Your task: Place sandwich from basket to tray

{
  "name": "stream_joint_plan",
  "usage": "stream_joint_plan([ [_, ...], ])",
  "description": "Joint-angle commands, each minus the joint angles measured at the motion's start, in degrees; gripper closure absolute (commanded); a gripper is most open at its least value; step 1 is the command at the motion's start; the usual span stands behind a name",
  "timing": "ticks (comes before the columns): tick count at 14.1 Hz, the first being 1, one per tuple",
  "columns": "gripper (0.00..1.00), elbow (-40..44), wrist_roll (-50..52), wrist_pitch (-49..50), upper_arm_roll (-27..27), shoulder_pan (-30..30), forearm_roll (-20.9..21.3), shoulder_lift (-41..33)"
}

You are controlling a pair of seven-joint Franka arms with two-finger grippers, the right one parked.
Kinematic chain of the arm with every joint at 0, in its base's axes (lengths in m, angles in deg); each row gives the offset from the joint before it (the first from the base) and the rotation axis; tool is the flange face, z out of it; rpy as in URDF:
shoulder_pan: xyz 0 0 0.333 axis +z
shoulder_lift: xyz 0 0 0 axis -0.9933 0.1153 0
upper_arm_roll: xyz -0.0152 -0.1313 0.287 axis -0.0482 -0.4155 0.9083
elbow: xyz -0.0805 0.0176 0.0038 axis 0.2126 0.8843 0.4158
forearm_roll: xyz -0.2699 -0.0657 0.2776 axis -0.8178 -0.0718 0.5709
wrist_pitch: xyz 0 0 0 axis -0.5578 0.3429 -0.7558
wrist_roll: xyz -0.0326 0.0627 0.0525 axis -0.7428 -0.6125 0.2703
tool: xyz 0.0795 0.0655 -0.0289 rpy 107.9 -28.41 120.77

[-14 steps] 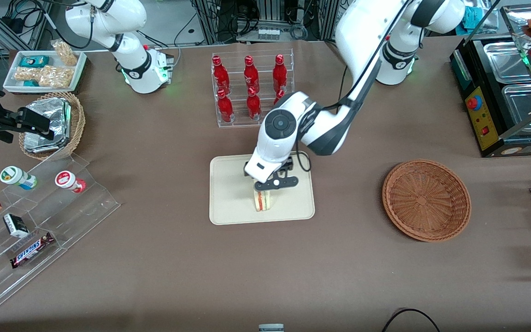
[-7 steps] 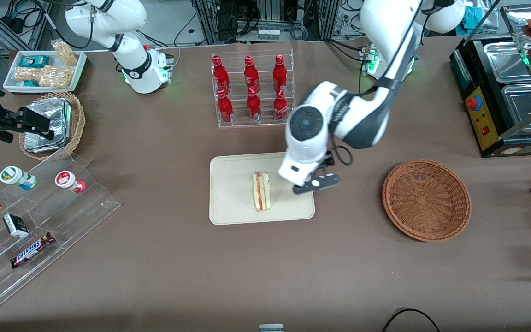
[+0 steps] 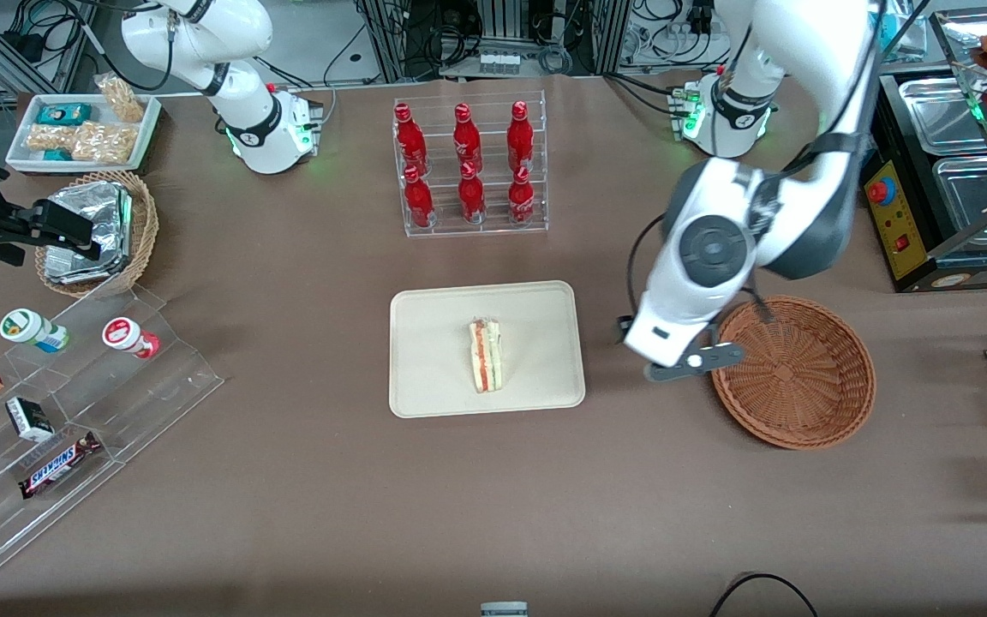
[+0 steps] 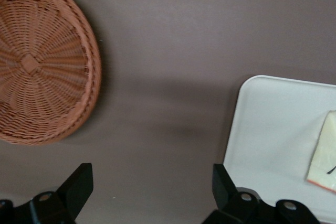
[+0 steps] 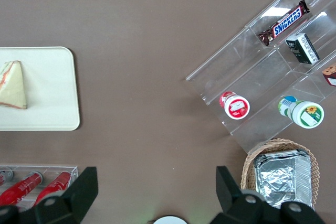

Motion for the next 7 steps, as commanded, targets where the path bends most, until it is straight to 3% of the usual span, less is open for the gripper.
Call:
stream_joint_plan([
  [1,0.00,-6.88,-5.75,0.55,-0.55,3.76,0.39,-7.88],
  [7,0.00,-6.99,-18.51,7.75,-14.07,22.22,0.30,-13.79],
])
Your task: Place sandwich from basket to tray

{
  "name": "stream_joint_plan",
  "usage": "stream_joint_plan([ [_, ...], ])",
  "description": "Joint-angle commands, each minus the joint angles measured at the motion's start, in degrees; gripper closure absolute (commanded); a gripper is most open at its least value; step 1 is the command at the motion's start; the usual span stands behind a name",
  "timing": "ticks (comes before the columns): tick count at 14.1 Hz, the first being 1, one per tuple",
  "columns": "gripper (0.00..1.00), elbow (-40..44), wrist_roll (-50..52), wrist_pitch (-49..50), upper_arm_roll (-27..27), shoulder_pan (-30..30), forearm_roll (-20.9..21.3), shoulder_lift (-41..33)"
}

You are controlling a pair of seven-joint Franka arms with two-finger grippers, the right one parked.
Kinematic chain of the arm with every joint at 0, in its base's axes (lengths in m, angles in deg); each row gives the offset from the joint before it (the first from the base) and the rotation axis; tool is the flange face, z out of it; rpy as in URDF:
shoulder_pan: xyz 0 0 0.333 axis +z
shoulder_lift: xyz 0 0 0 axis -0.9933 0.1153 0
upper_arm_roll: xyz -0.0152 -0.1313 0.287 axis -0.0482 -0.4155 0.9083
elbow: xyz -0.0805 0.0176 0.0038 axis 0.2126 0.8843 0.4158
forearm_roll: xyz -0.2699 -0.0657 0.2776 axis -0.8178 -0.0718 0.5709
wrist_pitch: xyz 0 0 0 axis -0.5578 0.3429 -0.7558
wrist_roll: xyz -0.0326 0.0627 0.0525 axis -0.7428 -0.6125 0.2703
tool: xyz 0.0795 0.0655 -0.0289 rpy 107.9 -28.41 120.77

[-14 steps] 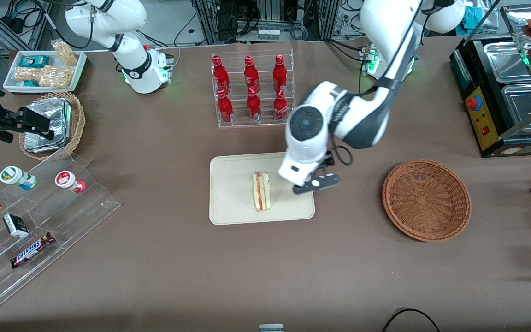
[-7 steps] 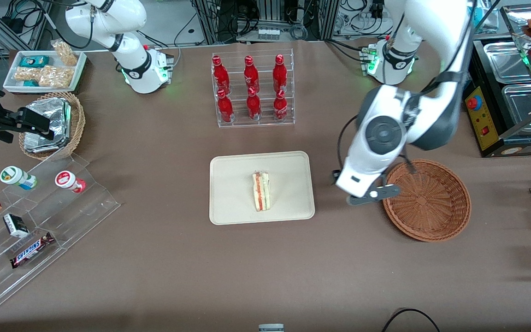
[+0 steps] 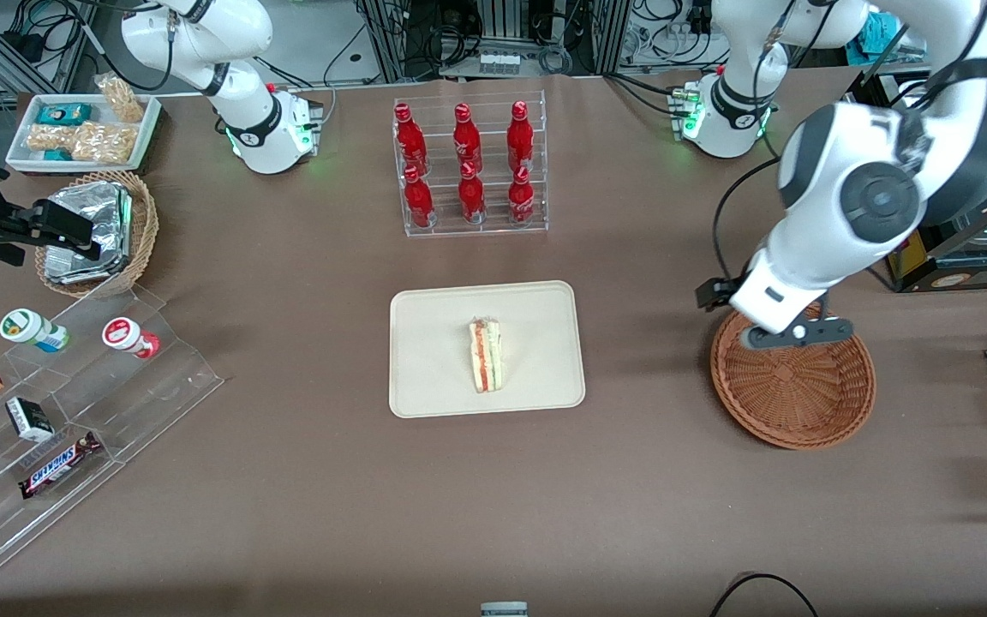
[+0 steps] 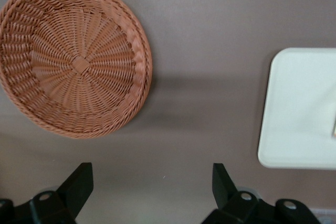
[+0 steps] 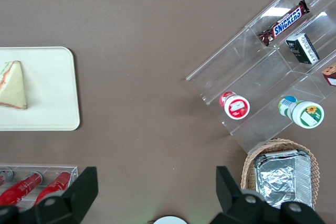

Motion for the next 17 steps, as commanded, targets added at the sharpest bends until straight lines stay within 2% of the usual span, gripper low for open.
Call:
stream_joint_plan([
  [1,0.00,-1.40,-5.77,2.94,-5.15,6.88,0.30,-4.28],
  [5,0.00,2.37,-16.67,9.87,-4.63,9.97,0.74,-7.10],
  [7,0.00,5.62,-19.58,12.52,-2.19,9.97,0.92,-7.19],
  [9,0.00,9.75,-19.86,15.76,0.28,9.97,0.92,-7.19],
  [13,0.00,12.83,-19.68,16.04,4.67,9.97,0.83,-7.90],
  [17,0.00,13.11,-19.59,16.04,5.83,9.97,0.30,-7.90],
])
